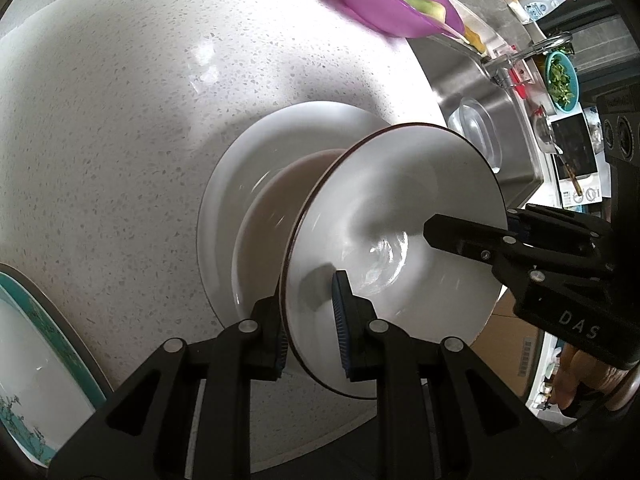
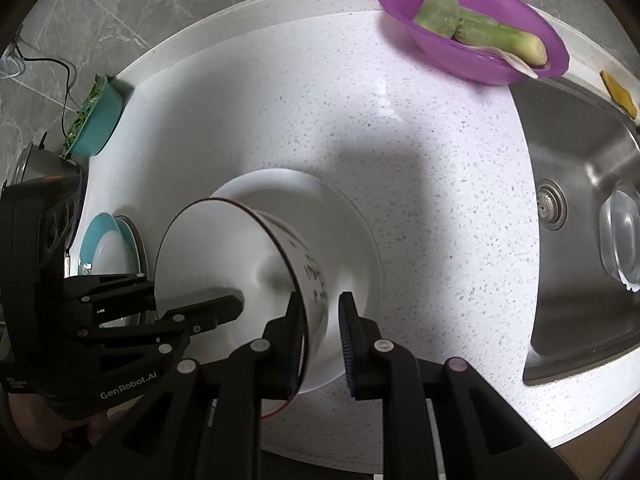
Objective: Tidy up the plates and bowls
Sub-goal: 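Lower the floral-print bowl into the nested white bowls with both tools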
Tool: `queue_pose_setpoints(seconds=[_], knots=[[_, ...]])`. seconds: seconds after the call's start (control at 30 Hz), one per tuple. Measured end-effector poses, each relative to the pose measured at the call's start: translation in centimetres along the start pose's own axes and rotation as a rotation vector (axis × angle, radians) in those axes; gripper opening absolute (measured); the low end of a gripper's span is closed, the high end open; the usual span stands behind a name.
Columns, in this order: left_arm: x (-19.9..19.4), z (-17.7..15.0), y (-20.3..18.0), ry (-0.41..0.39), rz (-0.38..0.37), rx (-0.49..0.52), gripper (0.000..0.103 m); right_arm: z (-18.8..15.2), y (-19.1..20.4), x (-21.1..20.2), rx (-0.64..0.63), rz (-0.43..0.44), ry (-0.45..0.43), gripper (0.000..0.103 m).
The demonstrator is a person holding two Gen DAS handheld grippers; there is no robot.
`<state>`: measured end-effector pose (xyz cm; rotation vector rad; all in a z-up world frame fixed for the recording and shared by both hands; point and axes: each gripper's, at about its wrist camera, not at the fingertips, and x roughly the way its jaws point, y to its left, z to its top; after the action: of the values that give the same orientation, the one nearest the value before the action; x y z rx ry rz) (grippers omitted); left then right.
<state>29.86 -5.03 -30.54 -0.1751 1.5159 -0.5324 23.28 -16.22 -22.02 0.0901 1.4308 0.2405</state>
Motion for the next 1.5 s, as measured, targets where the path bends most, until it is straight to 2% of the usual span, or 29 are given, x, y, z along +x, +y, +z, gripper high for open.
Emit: queue_pose_setpoints(seconds=[0.1, 0.37, 0.47, 0.57, 0.63, 0.7, 0.8, 0.97, 1.13, 1.27, 1.4, 1.5], knots=[[0.0, -0.1, -0.2, -0.001, 0.002, -0.001, 0.018, -0.1, 0.6, 0.1, -0.025, -0.004, -0.002, 0.014], [0.0, 0.1, -0.4, 0.005, 0.013, 0.004, 0.019, 0.0, 0.4, 0.2, -0.022, 0.014, -0.005, 0.014], [-0.3, 0.2, -0.8, -0.007, 0.025, 0.021, 0.027, 0.2, 0.9, 0.4, -0.047, -0.011, 0.007, 0.013], [-0.6, 0.4, -0.9, -0.019, 0.015, 0.031, 0.040, 0.3, 1.3, 0.8, -0.068, -0.020, 0.025, 0.013], [-0.7, 0.4, -1.1, -0.025, 0.011, 0.042, 0.054, 0.4, 1.5, 1.0, -0.084, -0.024, 0.036, 0.013], [-1.1, 0.4, -1.2, -0.042, 0.035, 0.050, 0.063, 0.6, 1.8, 1.2, -0.105, -0.037, 0.044, 0.013], [-1.6, 0.6, -0.8, -0.060, -0.008, 0.030, 0.065, 0.6, 1.7, 1.4, -0.107, -0.042, 0.048, 0.013], [-1.9, 0.6, -0.8, -0.066, -0.008, 0.028, 0.066, 0.7, 1.6, 1.4, -0.119, -0.046, 0.049, 0.013], [-2.5, 0.3, -0.7, -0.086, -0.023, 0.028, 0.076, 0.7, 1.3, 1.5, -0.097, -0.033, 0.049, 0.013], [-2.9, 0.1, -0.6, -0.095, -0.034, 0.027, 0.078, 0.8, 1.4, 1.3, -0.107, -0.047, 0.040, 0.013], [-3.3, 0.0, -0.6, -0.103, -0.042, 0.032, 0.084, 0.7, 1.1, 1.4, -0.106, -0.062, 0.039, 0.023], [-3.5, -0.2, -0.8, -0.102, -0.037, 0.042, 0.086, 0.7, 1.1, 1.5, -0.110, -0.059, 0.038, 0.023]])
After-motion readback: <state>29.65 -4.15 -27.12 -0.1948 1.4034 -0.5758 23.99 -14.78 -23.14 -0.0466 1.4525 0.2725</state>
